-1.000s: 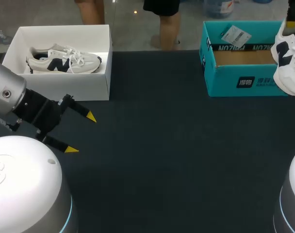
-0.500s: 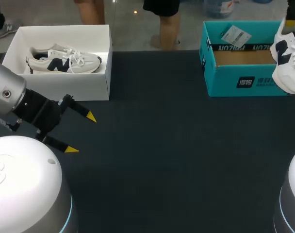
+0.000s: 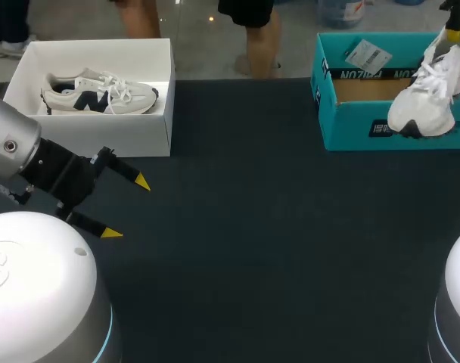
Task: Take the shoe out of the shoebox, open the shoe tongue, remove and reinsert the insole, then place the shoe into the shoebox
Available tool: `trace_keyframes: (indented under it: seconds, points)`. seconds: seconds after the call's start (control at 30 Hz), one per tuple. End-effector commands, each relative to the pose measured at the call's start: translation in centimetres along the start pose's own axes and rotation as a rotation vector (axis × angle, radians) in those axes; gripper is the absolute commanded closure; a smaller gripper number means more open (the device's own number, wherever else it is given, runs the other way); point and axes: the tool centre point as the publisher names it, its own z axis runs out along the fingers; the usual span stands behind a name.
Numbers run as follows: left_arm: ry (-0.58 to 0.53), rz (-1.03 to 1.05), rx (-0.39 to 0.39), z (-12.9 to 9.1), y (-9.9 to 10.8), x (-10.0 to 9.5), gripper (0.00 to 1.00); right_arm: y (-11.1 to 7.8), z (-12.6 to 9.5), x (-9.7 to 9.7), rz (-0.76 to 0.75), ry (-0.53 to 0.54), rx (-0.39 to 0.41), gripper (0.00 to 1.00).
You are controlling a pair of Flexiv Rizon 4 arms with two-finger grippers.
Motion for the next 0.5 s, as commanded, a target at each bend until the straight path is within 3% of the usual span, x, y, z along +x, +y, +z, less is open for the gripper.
trace_keyframes:
  seconds: [0.03,0.27,0.5]
  points:
    - [0.002,0.000,-0.002,0.0,-0.1,0.0,0.00,1.0,0.3,-0.8,0.177,0.057,0.055,1.00]
    - [0.002,0.000,-0.002,0.0,-0.1,0.0,0.00,-0.2,0.9,-1.4,0.299,0.083,0.047,1.00]
    - [0.002,0.000,-0.002,0.0,-0.1,0.0,0.00,-0.5,0.4,-1.8,0.307,0.064,0.043,1.00]
